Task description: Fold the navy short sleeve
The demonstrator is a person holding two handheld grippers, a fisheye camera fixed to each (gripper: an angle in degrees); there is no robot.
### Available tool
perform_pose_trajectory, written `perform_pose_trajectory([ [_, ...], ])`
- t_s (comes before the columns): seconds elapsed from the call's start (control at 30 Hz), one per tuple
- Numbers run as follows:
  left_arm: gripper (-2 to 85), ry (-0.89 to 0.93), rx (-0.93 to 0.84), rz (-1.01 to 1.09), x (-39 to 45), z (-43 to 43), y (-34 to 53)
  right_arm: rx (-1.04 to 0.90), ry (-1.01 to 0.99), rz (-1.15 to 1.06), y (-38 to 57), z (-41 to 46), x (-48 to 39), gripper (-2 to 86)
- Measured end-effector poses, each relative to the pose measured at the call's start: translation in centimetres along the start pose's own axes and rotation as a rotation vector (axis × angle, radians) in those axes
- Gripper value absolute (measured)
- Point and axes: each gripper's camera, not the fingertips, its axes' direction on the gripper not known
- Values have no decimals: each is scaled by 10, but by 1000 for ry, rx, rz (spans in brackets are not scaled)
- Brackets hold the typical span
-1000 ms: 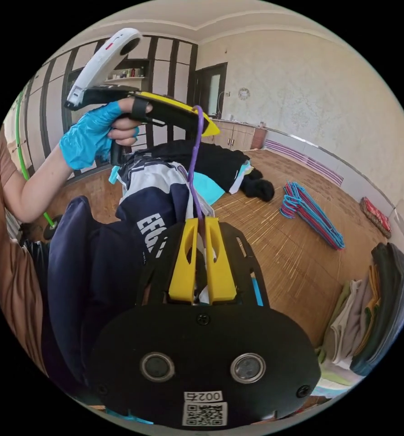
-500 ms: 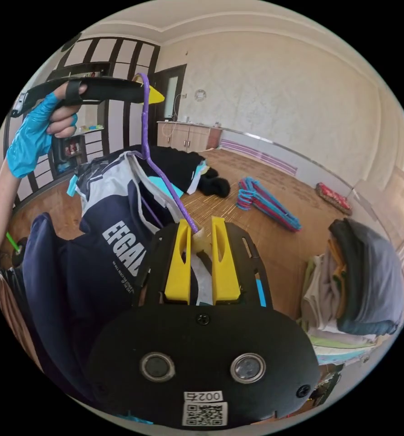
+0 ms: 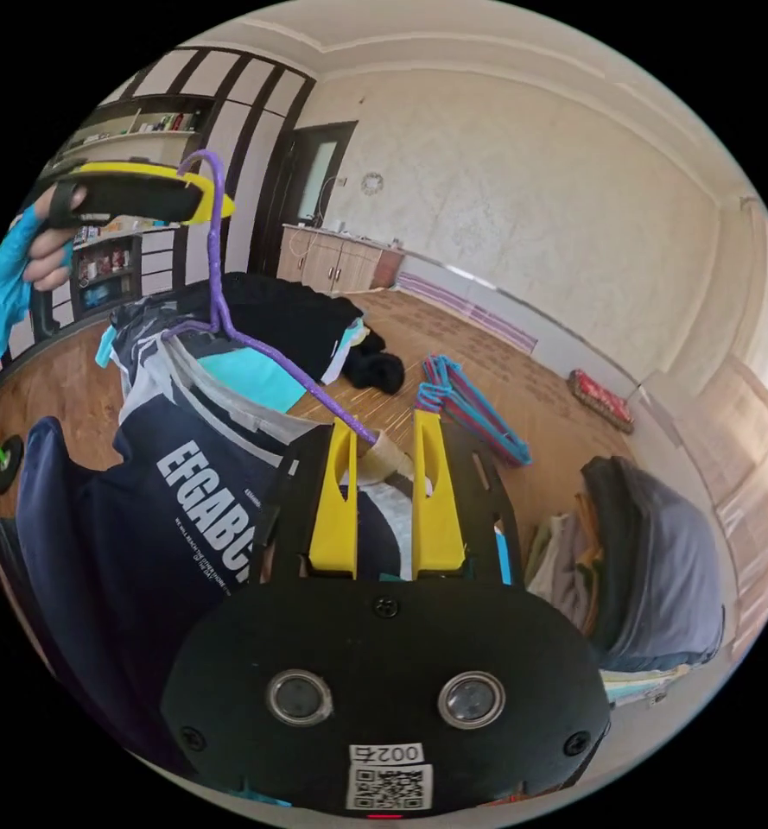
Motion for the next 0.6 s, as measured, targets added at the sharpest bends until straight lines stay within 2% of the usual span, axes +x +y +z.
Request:
perform_pose_trajectory([
  [0.37, -8, 9, -68, 52, 24, 26, 0, -91, -121, 123, 40, 8, 19, 106],
  [0.6, -8, 5, -86, 96, 37, 33, -7, -81, -86, 123, 50, -2, 18, 63],
])
